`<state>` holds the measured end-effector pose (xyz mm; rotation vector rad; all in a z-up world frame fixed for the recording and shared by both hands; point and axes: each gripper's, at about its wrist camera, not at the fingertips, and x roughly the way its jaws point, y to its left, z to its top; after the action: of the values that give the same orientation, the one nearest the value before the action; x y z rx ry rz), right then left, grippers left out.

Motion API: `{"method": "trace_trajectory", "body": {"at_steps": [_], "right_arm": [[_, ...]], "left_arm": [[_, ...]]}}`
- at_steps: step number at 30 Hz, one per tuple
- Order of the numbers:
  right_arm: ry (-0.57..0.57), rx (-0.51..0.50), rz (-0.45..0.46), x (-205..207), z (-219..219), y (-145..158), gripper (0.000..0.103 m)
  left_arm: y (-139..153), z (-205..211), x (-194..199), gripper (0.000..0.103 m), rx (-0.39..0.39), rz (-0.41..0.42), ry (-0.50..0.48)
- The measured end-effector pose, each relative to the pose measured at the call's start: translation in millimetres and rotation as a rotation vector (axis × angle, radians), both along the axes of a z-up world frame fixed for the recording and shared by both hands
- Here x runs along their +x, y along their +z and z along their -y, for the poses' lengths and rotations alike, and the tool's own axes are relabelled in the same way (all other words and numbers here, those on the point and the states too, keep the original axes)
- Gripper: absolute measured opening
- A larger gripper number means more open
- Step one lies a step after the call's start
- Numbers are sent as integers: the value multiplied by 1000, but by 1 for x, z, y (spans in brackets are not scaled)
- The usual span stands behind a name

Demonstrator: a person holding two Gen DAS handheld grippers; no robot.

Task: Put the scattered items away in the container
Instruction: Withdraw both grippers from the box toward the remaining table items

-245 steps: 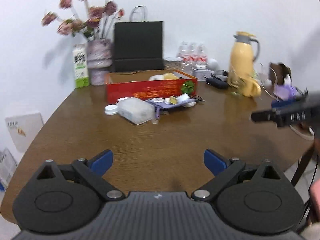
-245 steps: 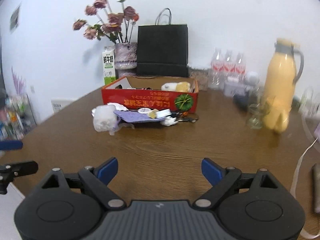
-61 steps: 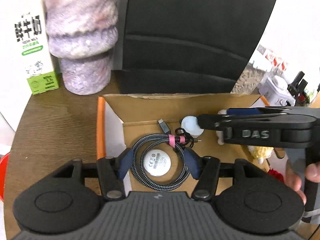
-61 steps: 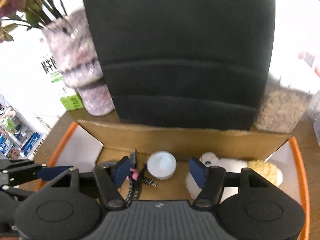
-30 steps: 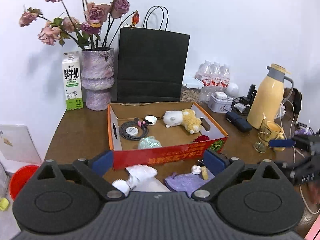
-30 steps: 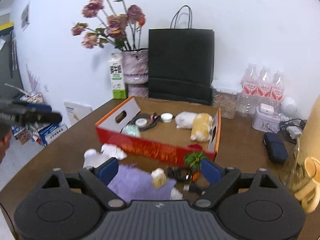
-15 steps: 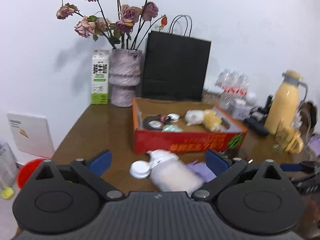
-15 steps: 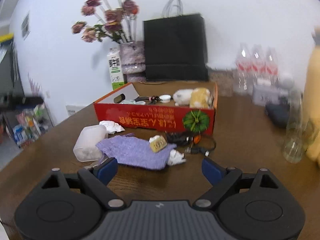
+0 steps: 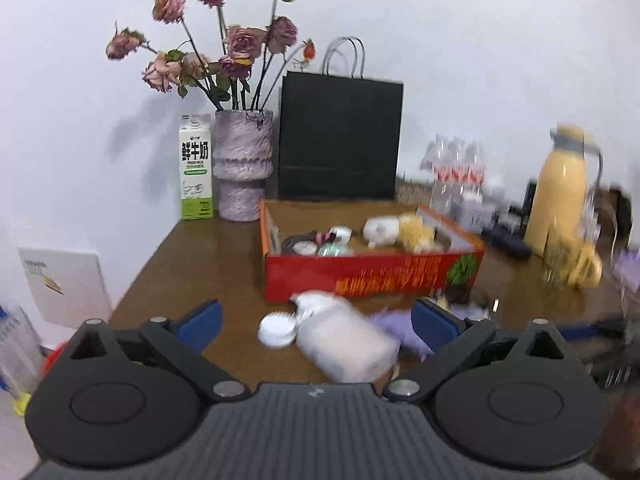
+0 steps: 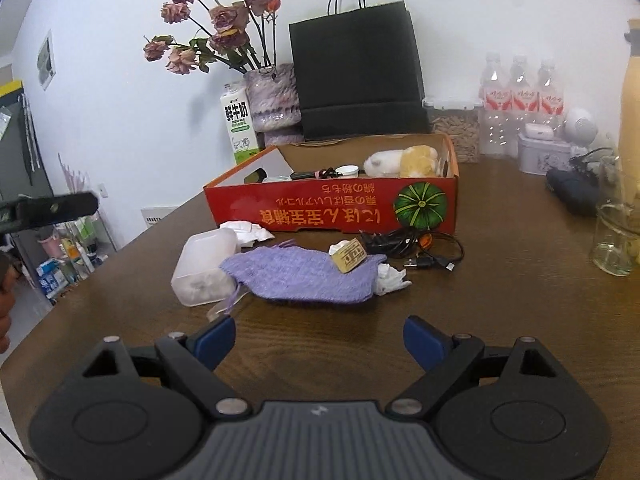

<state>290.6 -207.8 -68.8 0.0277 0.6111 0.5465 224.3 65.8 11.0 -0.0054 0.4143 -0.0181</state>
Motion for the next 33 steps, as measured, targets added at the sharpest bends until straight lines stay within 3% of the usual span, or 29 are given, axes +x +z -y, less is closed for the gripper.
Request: {"method": "trace_trajectory", "body": {"at_steps": [3,6,12,17,21,23,25,29,33], "right_arm": [[-24,-29,6,-15,-4,6,91],[-57,-32,9,-33,-6,12,91],[-78,-48,11,-81,-7,17,91],[-81,-45,5,-115,3,12,91],[-109,-84,12,-137,9,10,91],[-114,-112,15,-144,11,10,91],[-118,-137,27,-150,12,12,91],[-86,-156,36,-162,12,14,91],[-63,-79,-28,-162,18,13,91]], "left_arm": [[-12,7,-22,103,46,-33,-33],[-18,7,-43,103,15,-51,-79],[-10,5,-81,103,2,5,-151],[-23,12,-101,103,-79,-46,-121],[-37,19,-118,103,-135,-33,-55],[-44,24,-120,103,-168,-66,-50],[-48,34,-121,103,-140,-103,-70],[-49,49,-133,103,-62,-69,-121],[-57,55,-133,103,-65,-96,-142]]}}
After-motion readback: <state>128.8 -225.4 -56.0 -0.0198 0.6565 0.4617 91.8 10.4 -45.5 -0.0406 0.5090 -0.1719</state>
